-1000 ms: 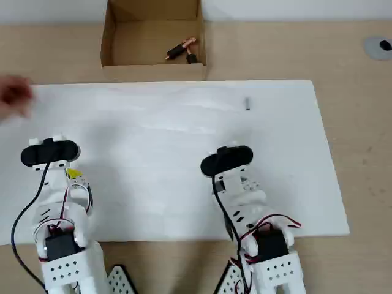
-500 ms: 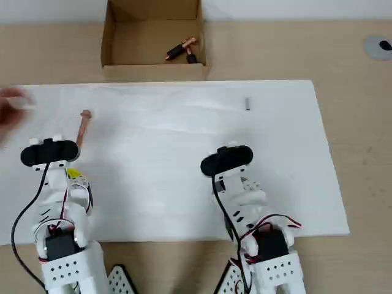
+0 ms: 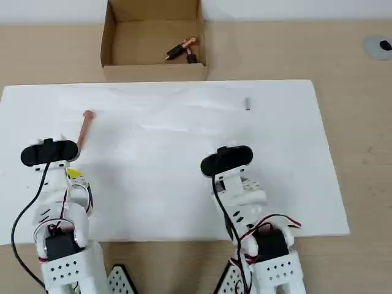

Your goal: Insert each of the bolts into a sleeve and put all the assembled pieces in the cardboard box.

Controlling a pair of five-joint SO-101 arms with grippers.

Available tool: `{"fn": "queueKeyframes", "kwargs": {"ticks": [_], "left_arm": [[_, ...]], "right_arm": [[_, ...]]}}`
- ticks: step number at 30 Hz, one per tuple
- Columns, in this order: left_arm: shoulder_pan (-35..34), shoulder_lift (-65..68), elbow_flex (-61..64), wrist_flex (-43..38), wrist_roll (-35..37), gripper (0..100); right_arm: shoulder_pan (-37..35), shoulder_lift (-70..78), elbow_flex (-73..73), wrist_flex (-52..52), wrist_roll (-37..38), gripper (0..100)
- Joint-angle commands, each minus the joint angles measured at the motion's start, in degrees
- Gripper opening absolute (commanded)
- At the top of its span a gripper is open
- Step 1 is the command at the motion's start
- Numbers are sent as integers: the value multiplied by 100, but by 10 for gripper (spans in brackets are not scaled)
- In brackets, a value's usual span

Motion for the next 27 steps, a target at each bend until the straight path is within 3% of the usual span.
{"fn": "queueKeyframes", "kwargs": {"ticks": [1,27], "left_arm": [[105,-84,53,9,35,9],[334,-92,-211,-141,35,11]], "right_arm": [[-4,-673,-40,18,-26,10],[-4,-673,-40,18,-26,10]]}}
